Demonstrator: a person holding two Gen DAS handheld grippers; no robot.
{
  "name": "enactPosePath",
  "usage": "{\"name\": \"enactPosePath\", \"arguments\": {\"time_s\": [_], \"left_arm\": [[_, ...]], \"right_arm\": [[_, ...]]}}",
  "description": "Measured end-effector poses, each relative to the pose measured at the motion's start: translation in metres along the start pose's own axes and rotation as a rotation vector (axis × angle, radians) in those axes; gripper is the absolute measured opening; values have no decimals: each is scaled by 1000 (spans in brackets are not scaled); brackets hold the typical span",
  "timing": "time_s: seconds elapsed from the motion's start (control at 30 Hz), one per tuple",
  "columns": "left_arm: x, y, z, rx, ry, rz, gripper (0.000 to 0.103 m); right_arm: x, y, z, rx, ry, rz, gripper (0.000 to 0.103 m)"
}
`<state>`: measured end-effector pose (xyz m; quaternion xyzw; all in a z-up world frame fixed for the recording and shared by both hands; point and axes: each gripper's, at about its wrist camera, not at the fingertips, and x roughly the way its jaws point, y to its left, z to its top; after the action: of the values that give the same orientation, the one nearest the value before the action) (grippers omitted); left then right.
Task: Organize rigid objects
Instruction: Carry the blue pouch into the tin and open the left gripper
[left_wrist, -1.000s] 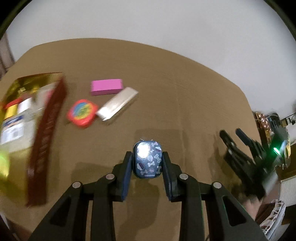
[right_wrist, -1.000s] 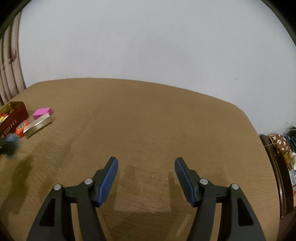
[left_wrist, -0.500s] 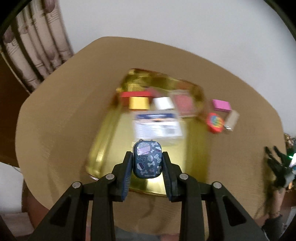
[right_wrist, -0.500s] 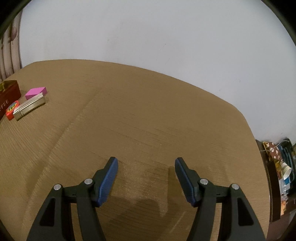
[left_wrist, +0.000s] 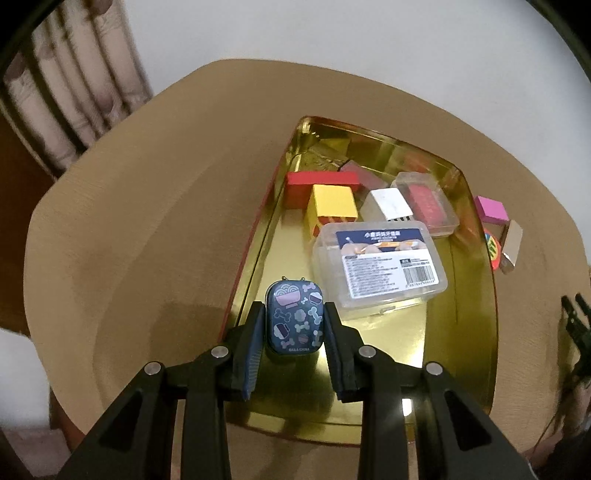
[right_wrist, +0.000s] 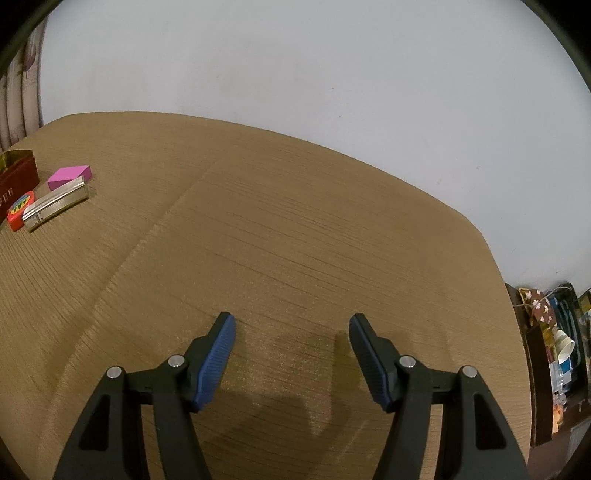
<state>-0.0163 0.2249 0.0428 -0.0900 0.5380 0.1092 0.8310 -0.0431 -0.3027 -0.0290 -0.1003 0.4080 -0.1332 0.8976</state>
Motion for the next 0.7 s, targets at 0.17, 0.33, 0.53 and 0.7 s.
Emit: {"name": "enactPosePath", "arguments": {"time_s": [0.17, 0.33, 0.53, 0.7], "left_arm": [[1, -6, 1, 26, -19, 13, 35], [-6, -12, -1, 67, -49, 8, 46], [-39, -19, -13, 72, -138, -4, 62], [-73, -28, -40, 47, -188, -69, 64]], "right_arm": [[0, 0, 0, -2, -1, 1, 66], [-2, 1, -1, 6, -3, 9, 66], [-31, 22, 14, 135, -4, 190, 66], [-52, 77, 55, 254, 39, 397, 66]]}}
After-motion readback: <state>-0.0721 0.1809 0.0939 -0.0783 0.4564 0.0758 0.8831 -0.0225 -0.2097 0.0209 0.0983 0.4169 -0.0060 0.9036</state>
